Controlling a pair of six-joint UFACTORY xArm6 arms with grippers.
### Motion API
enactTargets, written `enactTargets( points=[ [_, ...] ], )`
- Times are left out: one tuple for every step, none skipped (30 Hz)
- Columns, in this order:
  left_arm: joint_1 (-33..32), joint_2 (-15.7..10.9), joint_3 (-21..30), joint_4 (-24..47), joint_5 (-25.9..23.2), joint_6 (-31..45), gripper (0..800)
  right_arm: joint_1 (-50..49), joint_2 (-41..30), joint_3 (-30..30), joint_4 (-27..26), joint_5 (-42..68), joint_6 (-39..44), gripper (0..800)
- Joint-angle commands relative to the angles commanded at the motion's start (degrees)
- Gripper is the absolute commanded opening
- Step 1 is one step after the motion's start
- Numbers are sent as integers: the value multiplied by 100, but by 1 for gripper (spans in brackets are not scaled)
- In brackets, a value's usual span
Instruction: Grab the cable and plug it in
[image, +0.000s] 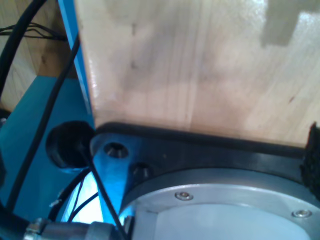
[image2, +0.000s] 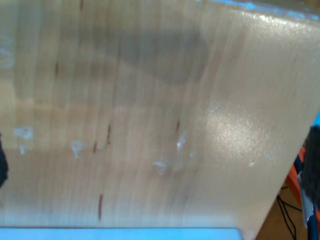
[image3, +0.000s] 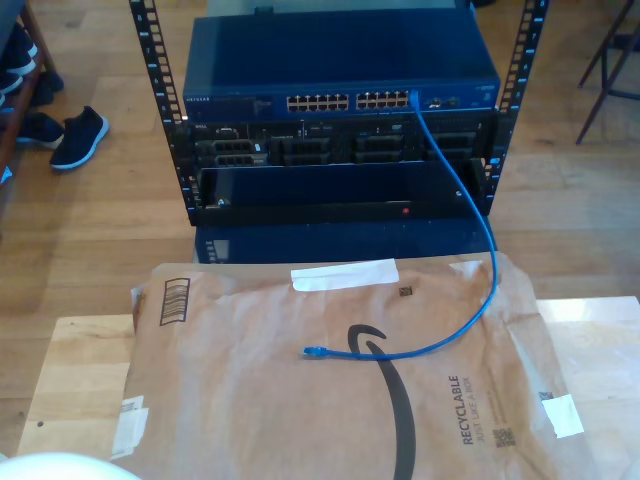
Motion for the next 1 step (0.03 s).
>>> enactTargets(
  points=[
    [9,0,0,0,0,0,800,0,0,0,0,0,0,798]
  ],
)
